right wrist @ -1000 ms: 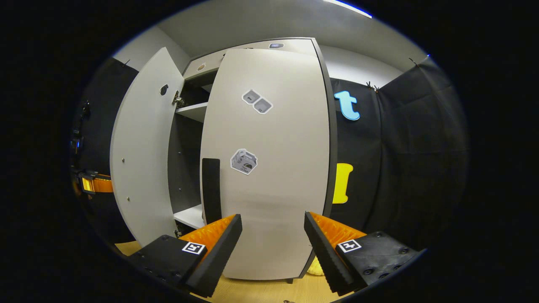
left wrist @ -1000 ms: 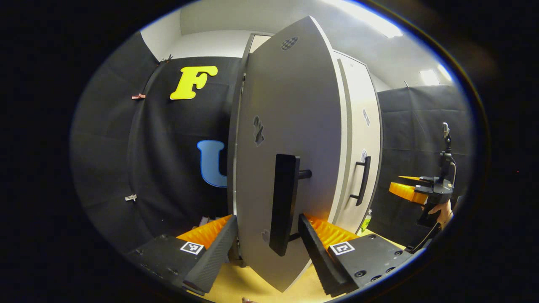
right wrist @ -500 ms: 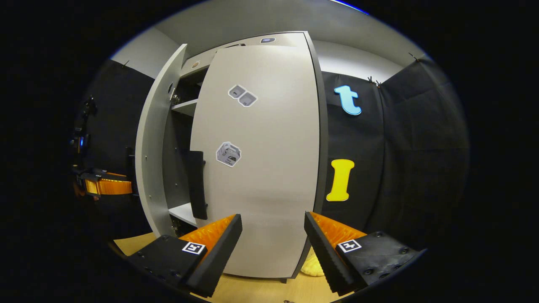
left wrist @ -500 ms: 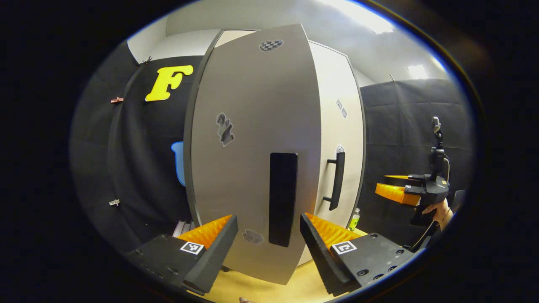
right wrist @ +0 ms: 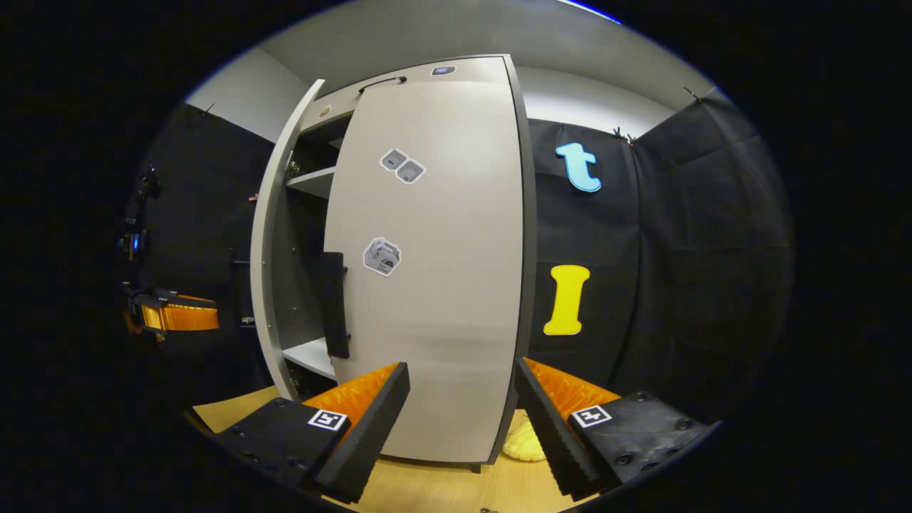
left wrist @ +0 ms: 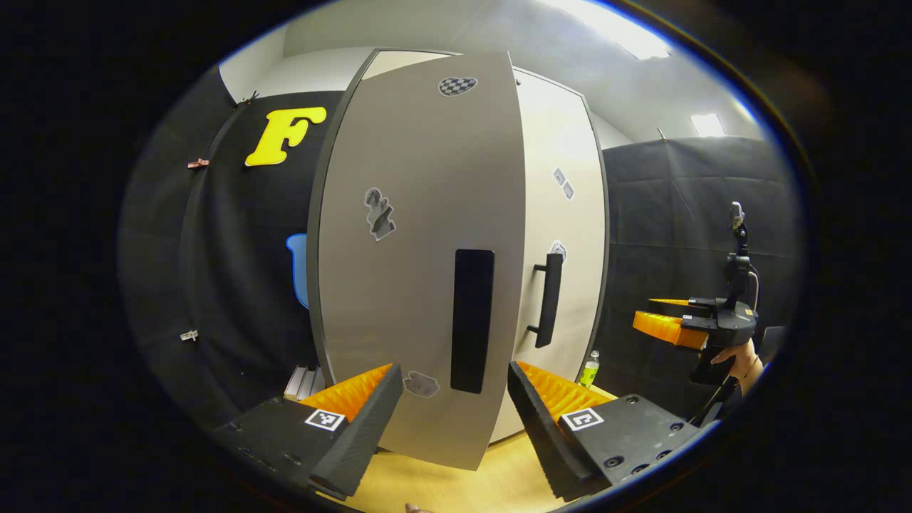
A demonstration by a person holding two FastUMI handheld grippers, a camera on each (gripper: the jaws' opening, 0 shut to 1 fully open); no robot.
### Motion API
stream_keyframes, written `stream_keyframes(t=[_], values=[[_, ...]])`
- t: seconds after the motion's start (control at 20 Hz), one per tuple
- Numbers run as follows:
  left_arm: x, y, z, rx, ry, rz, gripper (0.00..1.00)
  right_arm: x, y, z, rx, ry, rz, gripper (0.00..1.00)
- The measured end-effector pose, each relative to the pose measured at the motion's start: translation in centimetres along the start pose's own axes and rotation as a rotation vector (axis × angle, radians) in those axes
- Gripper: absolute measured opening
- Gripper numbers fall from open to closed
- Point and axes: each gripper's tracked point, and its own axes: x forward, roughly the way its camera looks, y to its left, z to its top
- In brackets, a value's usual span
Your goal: Grab one shoe with the right hand and put it into the shoe cabinet, grab the other shoe with the left hand and put it into the shoe cabinet; then close the right door with the right hand and the left door with the left hand.
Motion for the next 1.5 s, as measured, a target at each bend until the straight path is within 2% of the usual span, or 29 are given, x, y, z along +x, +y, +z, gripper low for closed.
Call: stream_keyframes(t=[0.5, 0.85, 1.1, 1.5], values=[[-2.7, -0.8, 0.1, -0.005, -0.015, -0.042, 0.95, -2.5, 3.8, 1.5, 0.010, -0.036, 0.011, 0.98], [-4.8, 0.3, 0.5, 0.017, -0.049, 0.006, 0.95, -4.5, 7.5, 1.9, -0.007, -0.043, 0.022, 0.98], [-6.3, 0.2, 0.2, -0.019, -0.051, -0.024, 0.95, -6.0, 9.7, 2.3, -0.026, -0.042, 0.025, 0.98], [-8.3, 0.8, 0.2, -0.005, -0.052, -0.021, 0.95, -8.1, 11.9, 2.8, -0.039, -0.046, 0.014, 0.98]])
